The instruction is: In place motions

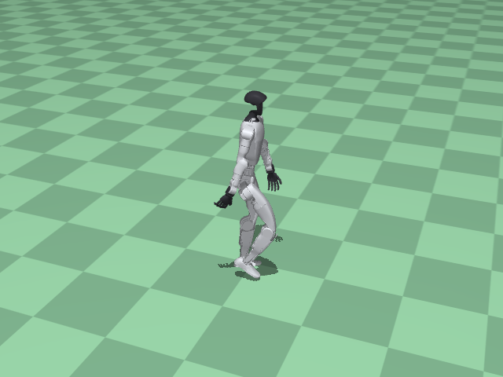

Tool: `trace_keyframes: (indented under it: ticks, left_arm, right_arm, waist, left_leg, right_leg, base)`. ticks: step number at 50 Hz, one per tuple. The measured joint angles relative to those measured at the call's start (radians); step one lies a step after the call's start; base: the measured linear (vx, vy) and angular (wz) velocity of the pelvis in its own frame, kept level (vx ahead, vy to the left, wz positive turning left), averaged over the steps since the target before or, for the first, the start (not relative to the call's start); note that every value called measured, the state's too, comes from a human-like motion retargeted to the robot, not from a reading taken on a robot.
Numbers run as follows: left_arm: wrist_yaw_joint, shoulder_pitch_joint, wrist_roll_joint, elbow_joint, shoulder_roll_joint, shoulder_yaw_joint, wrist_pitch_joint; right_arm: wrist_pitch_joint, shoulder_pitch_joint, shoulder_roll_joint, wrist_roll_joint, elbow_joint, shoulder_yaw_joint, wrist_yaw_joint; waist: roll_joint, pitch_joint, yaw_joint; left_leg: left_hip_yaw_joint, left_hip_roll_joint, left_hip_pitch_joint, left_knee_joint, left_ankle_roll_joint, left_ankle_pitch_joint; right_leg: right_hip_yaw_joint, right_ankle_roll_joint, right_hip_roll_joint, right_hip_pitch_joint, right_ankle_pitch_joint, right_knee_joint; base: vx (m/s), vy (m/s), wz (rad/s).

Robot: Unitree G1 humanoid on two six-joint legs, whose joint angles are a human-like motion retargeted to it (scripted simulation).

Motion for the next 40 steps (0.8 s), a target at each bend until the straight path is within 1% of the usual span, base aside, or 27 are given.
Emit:
trace_keyframes:
  ticks: [3, 5, 6, 7, 8, 9, 10, 11, 12, 13, 14, 15, 17, 18, 19, 22, 23, 25, 27, 29, 31, 33, 35, 38, 40]
  left_arm:
    - [-0.038, 0.033, -0.001, 0.007, -0.018, 0.017, 0.004]
    - [-0.041, 0.07, 0.013, 0.022, -0.033, 0.043, 0.0]
    - [-0.035, 0.089, 0.015, 0.034, -0.041, 0.054, -0.002]
    - [-0.029, 0.109, 0.016, 0.048, -0.049, 0.065, -0.003]
    - [-0.024, 0.13, 0.015, 0.064, -0.055, 0.077, -0.001]
    - [-0.02, 0.149, 0.016, 0.083, -0.058, 0.091, 0.001]
    - [-0.018, 0.166, 0.019, 0.105, -0.059, 0.107, 0.003]
    - [-0.02, 0.176, 0.028, 0.128, -0.057, 0.123, 0.007]
    - [-0.019, 0.18, 0.031, 0.15, -0.056, 0.136, 0.011]
    - [-0.012, 0.175, 0.023, 0.168, -0.059, 0.143, 0.015]
    - [-0.009, 0.174, 0.003, 0.183, -0.061, 0.158, 0.016]
    - [-0.007, 0.175, -0.022, 0.196, -0.063, 0.175, 0.015]
    - [-0.049, 0.192, -0.054, 0.224, -0.063, 0.214, 0.011]
    - [-0.071, 0.198, -0.055, 0.242, -0.062, 0.232, 0.016]
    - [-0.077, 0.214, -0.048, 0.257, -0.064, 0.249, 0.021]
    - [-0.06, 0.279, -0.032, 0.282, -0.068, 0.277, 0.02]
    - [-0.058, 0.292, -0.033, 0.284, -0.068, 0.278, 0.019]
    - [-0.067, 0.305, -0.035, 0.289, -0.064, 0.28, 0.021]
    - [-0.073, 0.309, -0.032, 0.3, -0.058, 0.279, 0.024]
    - [-0.069, 0.313, -0.029, 0.307, -0.054, 0.276, 0.029]
    - [-0.062, 0.314, -0.026, 0.304, -0.051, 0.275, 0.031]
    - [-0.059, 0.314, -0.023, 0.291, -0.05, 0.271, 0.031]
    - [-0.057, 0.316, -0.023, 0.273, -0.052, 0.266, 0.029]
    - [-0.043, 0.316, -0.025, 0.251, -0.053, 0.258, 0.025]
    - [-0.031, 0.307, -0.028, 0.241, -0.051, 0.251, 0.023]
  right_arm:
    - [0.001, 0.006, -0.002, -0.005, -0.003, 0.013, -0.014]
    - [0.005, -0.003, -0.003, -0.001, 0.0, 0.016, -0.015]
    - [0.005, -0.013, -0.002, 0.005, 0.0, 0.018, -0.012]
    - [0.004, -0.022, -0.001, 0.012, -0.002, 0.022, -0.01]
    - [0.001, -0.03, 0.0, 0.019, -0.006, 0.031, -0.009]
    - [-0.001, -0.04, 0.003, 0.026, -0.009, 0.042, -0.007]
    - [-0.002, -0.052, 0.006, 0.033, -0.012, 0.056, -0.005]
    - [-0.001, -0.072, 0.011, 0.034, -0.017, 0.061, 0.002]
    - [0.0, -0.098, 0.015, 0.033, -0.024, 0.063, 0.011]
    - [0.0, -0.134, 0.021, 0.03, -0.038, 0.059, 0.022]
    - [-0.003, -0.172, 0.025, 0.024, -0.053, 0.069, 0.036]
    - [-0.007, -0.212, 0.028, 0.017, -0.069, 0.085, 0.049]
    - [-0.009, -0.27, 0.033, -0.009, -0.117, 0.129, 0.062]
    - [-0.011, -0.287, 0.039, -0.031, -0.149, 0.139, 0.059]
    - [-0.019, -0.291, 0.043, -0.05, -0.178, 0.145, 0.049]
    - [-0.076, -0.275, 0.048, -0.068, -0.248, 0.152, 0.017]
    - [-0.098, -0.274, 0.047, -0.057, -0.268, 0.153, 0.016]
    - [-0.122, -0.275, 0.049, -0.038, -0.307, 0.151, 0.034]
    - [-0.123, -0.272, 0.056, -0.029, -0.331, 0.146, 0.061]
    - [-0.123, -0.267, 0.062, -0.023, -0.334, 0.147, 0.076]
    - [-0.121, -0.262, 0.067, -0.023, -0.326, 0.153, 0.08]
    - [-0.118, -0.25, 0.07, -0.031, -0.314, 0.157, 0.079]
    - [-0.116, -0.228, 0.072, -0.049, -0.299, 0.16, 0.073]
    - [-0.11, -0.179, 0.068, -0.078, -0.268, 0.156, 0.053]
    - [-0.105, -0.143, 0.062, -0.092, -0.241, 0.148, 0.04]
  waist:
    - [-0.016, -0.019, 0.01]
    - [-0.028, -0.024, 0.002]
    - [-0.038, -0.014, -0.009]
    - [-0.049, -0.007, -0.011]
    - [-0.063, -0.007, 0.002]
    - [-0.087, -0.018, 0.029]
    - [-0.116, -0.035, 0.064]
    - [-0.149, -0.042, 0.088]
    - [-0.172, -0.032, 0.105]
    - [-0.176, 0.012, 0.107]
    - [-0.177, 0.057, 0.109]
    - [-0.176, 0.102, 0.111]
    - [-0.213, 0.153, 0.162]
    - [-0.211, 0.154, 0.159]
    - [-0.213, 0.141, 0.161]
    - [-0.225, 0.076, 0.192]
    - [-0.235, 0.069, 0.219]
    - [-0.263, 0.081, 0.254]
    - [-0.283, 0.087, 0.266]
    - [-0.286, 0.076, 0.268]
    - [-0.28, 0.063, 0.257]
    - [-0.266, 0.047, 0.238]
    - [-0.252, 0.029, 0.209]
    - [-0.229, -0.001, 0.167]
    - [-0.202, -0.007, 0.157]
  left_leg:
    - [0.02, -0.014, 0.022, -0.005, -0.013, -0.01]
    - [0.012, -0.032, 0.029, 0.023, -0.019, -0.028]
    - [0.001, -0.045, 0.032, 0.059, -0.02, -0.041]
    - [-0.002, -0.056, 0.03, 0.1, -0.021, -0.051]
    - [0.012, -0.064, 0.018, 0.154, -0.023, -0.057]
    - [0.052, -0.072, -0.015, 0.236, -0.022, -0.036]
    - [0.105, -0.079, -0.057, 0.332, -0.019, -0.002]
    - [0.142, -0.067, -0.141, 0.479, -0.019, 0.096]
    - [0.164, -0.047, -0.224, 0.619, -0.01, 0.193]
    - [0.157, -0.014, -0.306, 0.746, 0.016, 0.288]
    - [0.152, 0.022, -0.356, 0.846, 0.039, 0.309]
    - [0.149, 0.058, -0.389, 0.933, 0.061, 0.293]
    - [0.238, 0.135, -0.465, 1.102, 0.094, 0.209]
    - [0.239, 0.171, -0.533, 1.193, 0.108, 0.173]
    - [0.244, 0.194, -0.603, 1.273, 0.124, 0.14]
    - [0.252, 0.242, -0.806, 1.48, 0.163, 0.067]
    - [0.263, 0.263, -0.855, 1.535, 0.171, 0.048]
    - [0.281, 0.266, -0.918, 1.611, 0.172, 0.028]
    - [0.282, 0.224, -0.942, 1.623, 0.146, 0.04]
    - [0.277, 0.197, -0.914, 1.584, 0.116, 0.052]
    - [0.272, 0.183, -0.838, 1.503, 0.109, 0.055]
    - [0.254, 0.147, -0.726, 1.373, 0.097, 0.066]
    - [0.225, 0.073, -0.584, 1.183, 0.065, 0.092]
    - [0.142, -0.061, -0.32, 0.786, 0.006, 0.145]
    - [0.082, -0.126, -0.117, 0.46, -0.014, 0.242]
  right_leg:
    - [0.018, 0.007, 0.008, 0.14, 0.012, -0.211]
    - [0.008, 0.03, 0.005, 0.271, 0.026, -0.4]
    - [-0.015, 0.025, 0.004, 0.355, -0.022, -0.506]
    - [-0.054, 0.009, -0.003, 0.433, -0.086, -0.601]
    - [-0.123, -0.031, -0.021, 0.501, -0.182, -0.673]
    - [-0.174, -0.069, -0.044, 0.54, -0.22, -0.743]
    - [-0.216, -0.105, -0.07, 0.564, -0.231, -0.812]
    - [-0.167, -0.1, -0.085, 0.556, -0.22, -0.835]
    - [-0.124, -0.093, -0.099, 0.548, -0.211, -0.842]
    - [-0.095, -0.081, -0.11, 0.539, -0.208, -0.817]
    - [-0.096, -0.081, -0.115, 0.548, -0.203, -0.807]
    - [-0.111, -0.086, -0.115, 0.565, -0.196, -0.806]
    - [-0.056, -0.115, -0.112, 0.581, -0.188, -0.816]
    - [-0.051, -0.117, -0.107, 0.575, -0.183, -0.819]
    - [-0.049, -0.119, -0.106, 0.567, -0.179, -0.824]
    - [-0.032, -0.128, -0.098, 0.538, -0.168, -0.849]
    - [-0.023, -0.133, -0.095, 0.532, -0.165, -0.856]
    - [-0.004, -0.137, -0.106, 0.532, -0.163, -0.861]
    - [0.019, -0.136, -0.119, 0.531, -0.16, -0.863]
    - [0.018, -0.133, -0.127, 0.533, -0.157, -0.871]
    - [0.008, -0.124, -0.13, 0.54, -0.154, -0.883]
    - [-0.014, -0.114, -0.129, 0.554, -0.153, -0.9]
    - [-0.041, -0.103, -0.129, 0.574, -0.156, -0.914]
    - [-0.088, -0.091, -0.127, 0.595, -0.179, -0.902]
    - [-0.093, -0.094, -0.107, 0.601, -0.207, -0.856]
  base:
    - [0.16, 0.05, -0.14]
    - [0.21, 0.09, 0.44]
    - [0.2, 0.1, 0.66]
    - [0.2, 0.11, 0.38]
    - [0.19, 0.11, -0.26]
    - [0.18, 0.11, -0.87]
    - [0.09, 0.12, -0.89]
    - [-0.04, 0.1, -0.52]
    - [-0.22, 0.06, 0.27]
    - [-0.32, 0.01, 0.55]
    - [-0.38, -0.04, 0.57]
    - [-0.3, -0.04, -0.33]
    - [-0.18, -0.01, -0.87]
    - [-0.03, 0.01, -0.31]
    - [0.09, 0.02, 0.05]
    - [0.2, 0.01, -0.07]
    - [0.05, -0.03, -0.34]
    - [-0.02, -0.02, -0.18]
    - [0.0, 0.0, 0.0]
    - [0.03, 0.02, 0.05]
    - [0.02, 0.02, 0.11]
    - [0.07, 0.03, 0.33]
    - [0.13, 0.03, 0.35]
    - [0.18, 0.0, 0.19]
    - [0.18, -0.04, -0.21]
